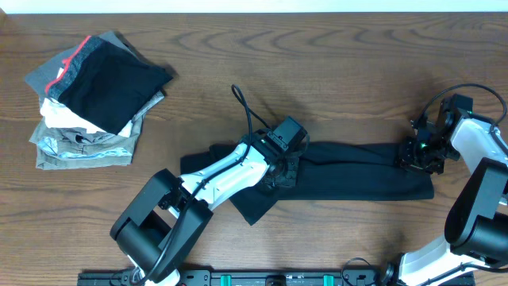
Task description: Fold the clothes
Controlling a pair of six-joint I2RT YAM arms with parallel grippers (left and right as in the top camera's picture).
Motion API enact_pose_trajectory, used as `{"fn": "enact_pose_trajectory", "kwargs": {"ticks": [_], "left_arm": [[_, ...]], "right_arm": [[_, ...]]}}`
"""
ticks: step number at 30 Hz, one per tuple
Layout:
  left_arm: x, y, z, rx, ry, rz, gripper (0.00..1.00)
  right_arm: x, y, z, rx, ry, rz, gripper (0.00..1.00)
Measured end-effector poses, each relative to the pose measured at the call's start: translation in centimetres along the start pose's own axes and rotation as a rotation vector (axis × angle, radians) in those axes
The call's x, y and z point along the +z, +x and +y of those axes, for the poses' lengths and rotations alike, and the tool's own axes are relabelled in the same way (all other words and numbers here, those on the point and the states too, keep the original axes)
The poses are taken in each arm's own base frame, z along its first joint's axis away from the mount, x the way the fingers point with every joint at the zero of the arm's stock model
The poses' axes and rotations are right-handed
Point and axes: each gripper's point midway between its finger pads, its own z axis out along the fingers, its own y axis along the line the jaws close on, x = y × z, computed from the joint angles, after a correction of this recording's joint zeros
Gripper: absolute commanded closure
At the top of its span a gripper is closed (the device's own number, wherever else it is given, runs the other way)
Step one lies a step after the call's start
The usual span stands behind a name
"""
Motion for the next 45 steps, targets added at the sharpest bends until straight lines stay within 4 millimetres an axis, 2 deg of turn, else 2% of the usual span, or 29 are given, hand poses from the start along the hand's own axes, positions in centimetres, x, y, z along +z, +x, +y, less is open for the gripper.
{"fn": "enact_pose_trajectory", "kwargs": {"ticks": [3,9,13,16,21,24,27,31,39,42,43,45], "left_arm": [[0.0,0.0,0.1,-0.012,-0.006,-0.002,0.94],[0.0,0.0,0.1,-0.005,-0.003,0.001,0.94],[-0.2,0.1,-0.3,-0.002,0.018,0.006,0.94],[-1.6,-0.4,-1.1,0.015,0.048,-0.030,0.94],[-6.2,-2.5,-3.6,0.055,0.147,-0.177,0.94],[-7.8,-3.8,-4.9,0.073,0.198,-0.252,0.94],[-8.1,-4.7,-5.5,0.082,0.223,-0.290,0.94],[-8.2,-4.9,-5.7,0.085,0.228,-0.300,0.93],[-8.2,-5.7,-4.8,0.075,0.173,-0.340,0.91],[-8.2,-6.0,-4.4,0.074,0.149,-0.357,0.83],[-8.2,-6.1,-4.2,0.077,0.140,-0.362,0.76],[-8.2,-6.1,-4.0,0.080,0.128,-0.366,0.73]], "right_arm": [[0.0,0.0,0.0,0.000,0.000,0.000,0.69],[0.0,0.0,0.0,0.000,0.000,0.000,0.69],[0.0,0.0,0.0,0.000,0.000,0.000,0.69],[0.0,0.0,0.0,0.000,0.000,0.000,0.69],[0.0,0.0,0.0,0.000,0.000,0.000,0.69],[0.0,0.0,0.0,0.000,0.000,0.000,0.68],[0.0,0.0,0.0,0.000,0.000,0.000,0.68],[0.0,0.0,0.0,0.000,0.000,0.000,0.68],[0.0,0.0,0.0,0.000,0.000,0.000,0.68],[0.0,0.0,0.0,0.001,0.000,0.001,0.68],[0.0,0.0,0.0,0.000,0.000,0.000,0.68],[0.0,0.0,0.0,0.000,0.000,0.000,0.68]]}}
